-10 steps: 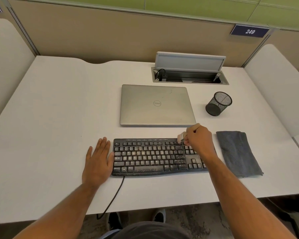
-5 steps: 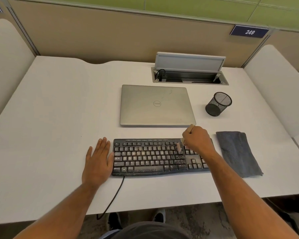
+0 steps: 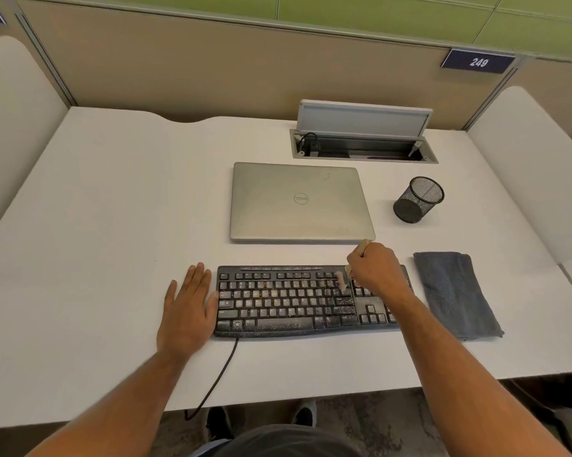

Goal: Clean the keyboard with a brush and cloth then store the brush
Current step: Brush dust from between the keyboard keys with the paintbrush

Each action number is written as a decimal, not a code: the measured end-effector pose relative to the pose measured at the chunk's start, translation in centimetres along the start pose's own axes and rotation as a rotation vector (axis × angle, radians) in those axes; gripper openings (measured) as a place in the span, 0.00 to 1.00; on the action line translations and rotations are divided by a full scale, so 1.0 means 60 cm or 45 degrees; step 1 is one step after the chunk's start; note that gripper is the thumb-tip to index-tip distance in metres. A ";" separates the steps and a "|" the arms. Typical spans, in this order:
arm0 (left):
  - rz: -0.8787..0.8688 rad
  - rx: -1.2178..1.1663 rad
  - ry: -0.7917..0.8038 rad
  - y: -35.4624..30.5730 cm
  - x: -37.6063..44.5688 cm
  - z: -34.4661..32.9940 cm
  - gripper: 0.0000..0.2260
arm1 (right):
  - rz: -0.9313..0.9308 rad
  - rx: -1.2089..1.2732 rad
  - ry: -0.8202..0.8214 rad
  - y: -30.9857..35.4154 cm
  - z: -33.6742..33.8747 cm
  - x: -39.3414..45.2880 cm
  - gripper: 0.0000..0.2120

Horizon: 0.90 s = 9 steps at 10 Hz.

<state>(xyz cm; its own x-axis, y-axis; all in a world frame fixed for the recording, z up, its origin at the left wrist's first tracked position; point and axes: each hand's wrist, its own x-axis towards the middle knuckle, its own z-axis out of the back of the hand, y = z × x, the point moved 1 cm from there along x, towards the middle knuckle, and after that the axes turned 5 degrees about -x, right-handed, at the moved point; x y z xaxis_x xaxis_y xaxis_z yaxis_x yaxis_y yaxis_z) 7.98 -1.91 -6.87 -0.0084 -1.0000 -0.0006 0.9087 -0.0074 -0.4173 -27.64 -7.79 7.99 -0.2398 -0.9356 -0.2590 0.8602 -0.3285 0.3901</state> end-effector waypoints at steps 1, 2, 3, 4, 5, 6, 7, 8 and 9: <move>0.001 0.000 0.007 -0.001 0.000 0.001 0.33 | 0.040 0.132 -0.020 0.006 0.000 0.004 0.21; -0.001 -0.004 0.007 -0.001 0.000 0.001 0.33 | 0.063 0.135 -0.016 0.008 -0.007 0.001 0.21; -0.002 -0.011 0.005 0.000 0.001 -0.001 0.32 | 0.056 0.064 0.051 0.004 -0.013 0.004 0.24; -0.002 -0.016 0.001 0.001 -0.001 0.000 0.33 | 0.056 0.114 -0.003 0.005 -0.009 0.005 0.21; -0.006 -0.022 0.003 0.000 -0.001 0.000 0.33 | 0.033 0.122 0.018 0.005 -0.012 0.004 0.19; -0.007 -0.031 -0.004 0.000 -0.001 0.001 0.33 | 0.029 0.105 0.063 0.003 -0.013 0.007 0.22; -0.006 -0.038 -0.007 -0.001 -0.001 0.002 0.33 | 0.045 0.132 -0.019 0.005 -0.012 0.004 0.21; -0.005 -0.044 -0.021 0.000 -0.001 0.002 0.32 | 0.034 0.080 0.050 0.008 -0.011 0.000 0.20; -0.009 -0.048 -0.018 0.000 -0.001 0.000 0.32 | 0.034 0.120 0.025 0.011 -0.007 0.002 0.19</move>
<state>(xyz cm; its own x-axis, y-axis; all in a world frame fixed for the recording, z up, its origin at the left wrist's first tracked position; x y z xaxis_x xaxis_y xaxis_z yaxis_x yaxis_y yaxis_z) 7.99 -1.86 -6.85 -0.0087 -0.9998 0.0152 0.8921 -0.0147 -0.4516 -26.90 -8.10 7.84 -0.2075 -0.9418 -0.2645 0.8197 -0.3149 0.4784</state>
